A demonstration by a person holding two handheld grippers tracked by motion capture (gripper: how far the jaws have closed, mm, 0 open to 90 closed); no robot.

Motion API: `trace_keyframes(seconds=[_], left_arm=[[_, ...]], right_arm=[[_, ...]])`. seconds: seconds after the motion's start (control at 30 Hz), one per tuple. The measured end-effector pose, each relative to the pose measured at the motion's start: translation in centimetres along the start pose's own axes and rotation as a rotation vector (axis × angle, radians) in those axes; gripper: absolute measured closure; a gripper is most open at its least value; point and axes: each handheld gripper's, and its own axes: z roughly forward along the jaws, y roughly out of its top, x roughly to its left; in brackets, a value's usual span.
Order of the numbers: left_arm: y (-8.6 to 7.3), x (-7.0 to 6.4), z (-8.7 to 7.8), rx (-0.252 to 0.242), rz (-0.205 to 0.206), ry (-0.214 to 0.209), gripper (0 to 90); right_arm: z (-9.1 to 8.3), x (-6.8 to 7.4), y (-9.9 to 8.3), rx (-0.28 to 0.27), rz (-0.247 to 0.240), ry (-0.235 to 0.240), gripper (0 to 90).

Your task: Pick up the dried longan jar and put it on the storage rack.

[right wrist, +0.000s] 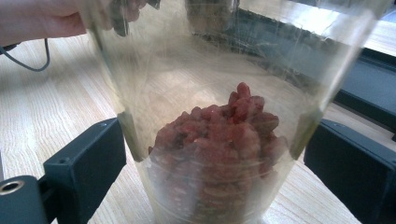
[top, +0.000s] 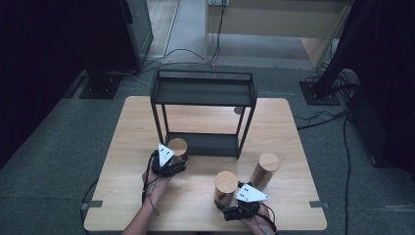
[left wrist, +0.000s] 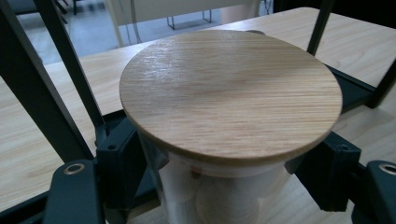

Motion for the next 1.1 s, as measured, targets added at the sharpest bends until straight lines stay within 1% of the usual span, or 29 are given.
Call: trace_keyframes(seconds=[0.17,0.27,0.33,0.4,0.63,0.87,0.93,1.1], left_arm=[[0.3,-0.7,0.6,0.005,-0.008,0.034,25.6],[0.5,-0.8,1.1,0.006,-0.028,0.046,25.6],[0.7,-0.9,1.3,0.007,-0.031,0.055,25.6],[0.8,-0.9,1.5,0.008,-0.033,0.058,25.6],[1.0,-1.0,2.1,0.019,-0.02,0.077,25.6],[1.2,-0.7,2.7,0.028,-0.024,0.089,25.6],[1.2,-0.5,2.9,0.032,-0.029,0.088,25.6],[1.3,-0.5,3.3,0.043,-0.023,0.09,25.5]], right_arm=[[0.0,0.0,0.0,0.0,-0.001,0.0,5.2],[0.0,0.0,0.0,0.001,-0.001,0.0,5.2],[0.0,0.0,0.0,0.0,0.0,0.001,5.2],[0.0,0.0,0.0,0.001,0.0,0.001,5.2],[0.0,0.1,0.0,0.001,-0.001,0.002,5.2],[0.0,0.1,0.0,0.003,-0.002,0.004,5.2],[0.0,0.1,0.0,0.003,-0.002,0.004,5.2],[0.0,0.0,0.0,0.004,-0.002,0.004,5.2]])
